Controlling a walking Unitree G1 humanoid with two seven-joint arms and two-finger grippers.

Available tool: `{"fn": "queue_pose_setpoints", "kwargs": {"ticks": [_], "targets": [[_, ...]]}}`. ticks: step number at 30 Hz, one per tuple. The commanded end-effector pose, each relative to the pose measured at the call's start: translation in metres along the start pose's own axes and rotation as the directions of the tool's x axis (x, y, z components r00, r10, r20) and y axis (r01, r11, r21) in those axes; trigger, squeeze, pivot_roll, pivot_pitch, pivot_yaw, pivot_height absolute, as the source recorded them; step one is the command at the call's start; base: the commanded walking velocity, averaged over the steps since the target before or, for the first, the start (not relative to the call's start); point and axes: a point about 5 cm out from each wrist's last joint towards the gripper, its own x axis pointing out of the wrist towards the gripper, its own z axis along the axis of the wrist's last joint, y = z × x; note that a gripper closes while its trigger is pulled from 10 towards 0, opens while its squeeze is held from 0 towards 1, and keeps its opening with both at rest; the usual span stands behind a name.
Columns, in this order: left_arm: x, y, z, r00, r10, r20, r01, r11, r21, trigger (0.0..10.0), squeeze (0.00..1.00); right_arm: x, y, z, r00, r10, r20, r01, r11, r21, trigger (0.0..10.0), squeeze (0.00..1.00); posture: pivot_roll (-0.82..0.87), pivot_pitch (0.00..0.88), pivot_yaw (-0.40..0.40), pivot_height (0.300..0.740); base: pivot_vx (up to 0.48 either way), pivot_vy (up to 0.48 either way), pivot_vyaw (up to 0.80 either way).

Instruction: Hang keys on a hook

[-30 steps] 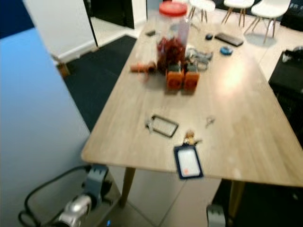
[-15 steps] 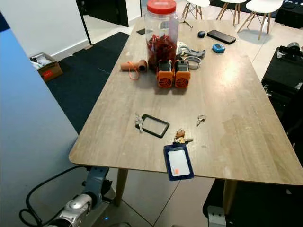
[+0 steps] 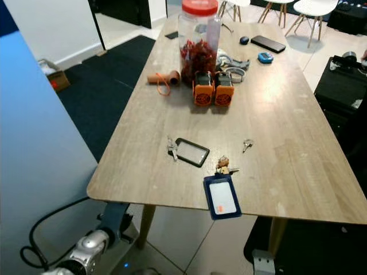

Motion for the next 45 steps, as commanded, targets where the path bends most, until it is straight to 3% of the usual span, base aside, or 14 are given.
{"fn": "queue_pose_setpoints", "kwargs": {"ticks": [1,18,20,22,28,29,30,32,35,36,39,45], "targets": [[-0.001,0.001,-0.003,1.000,0.010,-0.014,-0.010,1.000,-0.012,10.0,0.00,-0.001,0.005,-0.007,0.999,0.021,-0.028,-0.021,1.000,0.006,10.0,0.00,0.08,0.029,0.016,0.740,0.000,0.000,0.00],[0.004,0.012,0.018,0.998,0.044,0.044,-0.044,0.999,-0.005,10.0,0.00,0.000,0.003,-0.005,0.999,0.014,-0.029,-0.014,1.000,0.006,10.0,0.00,0.07,0.033,0.008,0.740,0.000,0.000,0.00],[0.004,0.014,0.021,0.998,0.047,0.051,-0.049,0.998,0.027,10.0,0.00,0.000,0.002,-0.005,1.000,0.012,-0.028,-0.011,1.000,0.004,10.0,0.00,0.07,0.032,0.007,0.740,0.000,0.000,0.00],[0.001,0.017,0.017,1.000,0.013,0.027,-0.016,0.991,0.133,10.0,0.00,-0.001,-0.001,-0.004,1.000,0.006,-0.024,-0.006,1.000,0.003,10.0,0.00,0.06,0.035,0.011,0.740,0.000,0.000,0.00],[-0.004,0.023,0.010,1.000,-0.003,-0.005,0.004,0.981,0.194,10.0,0.00,-0.001,-0.003,-0.002,1.000,0.003,-0.018,-0.003,1.000,0.005,10.0,0.00,0.05,0.038,0.018,0.740,0.000,0.000,0.00],[-0.016,0.044,0.001,1.000,0.026,0.010,-0.027,0.984,0.175,10.0,0.00,-0.001,-0.005,-0.002,1.000,0.002,-0.012,-0.002,1.000,0.006,10.0,0.00,0.05,0.047,0.021,0.740,0.000,0.000,0.00],[-0.016,0.044,0.001,1.000,0.026,0.010,-0.027,0.984,0.175,10.0,0.00,-0.001,-0.005,-0.002,1.000,0.002,-0.012,-0.002,1.000,0.006,10.0,0.00,0.05,0.047,0.021,0.740,0.000,0.000,0.00],[-0.027,0.060,0.002,0.994,0.062,0.092,-0.069,0.994,0.082,10.0,0.00,-0.001,-0.005,-0.004,1.000,0.005,-0.011,-0.005,1.000,0.003,10.0,0.00,0.05,0.050,0.019,0.740,0.000,0.000,0.00],[-0.031,0.063,0.006,0.984,0.071,0.163,-0.076,0.997,0.025,10.0,0.00,-0.002,-0.005,-0.004,1.000,0.008,-0.010,-0.008,1.000,0.002,10.0,0.00,0.05,0.052,0.018,0.740,0.000,0.000,0.00],[-0.040,0.065,0.010,0.962,0.064,0.265,-0.067,0.998,0.003,10.0,0.00,-0.002,-0.004,-0.007,1.000,0.018,-0.010,-0.018,1.000,-0.003,10.0,0.00,0.05,0.056,0.016,0.740,0.000,0.000,0.00],[-0.044,0.065,0.008,0.958,0.064,0.279,-0.070,0.997,0.012,10.0,0.00,-0.003,-0.003,-0.007,1.000,0.022,-0.010,-0.022,1.000,-0.005,10.0,0.00,0.05,0.056,0.016,0.740,0.000,0.000,0.00],[-0.060,0.063,-0.006,0.960,0.015,0.280,-0.046,0.993,0.106,10.0,0.00,-0.004,-0.003,-0.011,0.999,0.028,-0.015,-0.028,1.000,-0.007,10.0,0.00,0.05,0.058,0.017,0.740,0.000,0.000,0.00]]}}
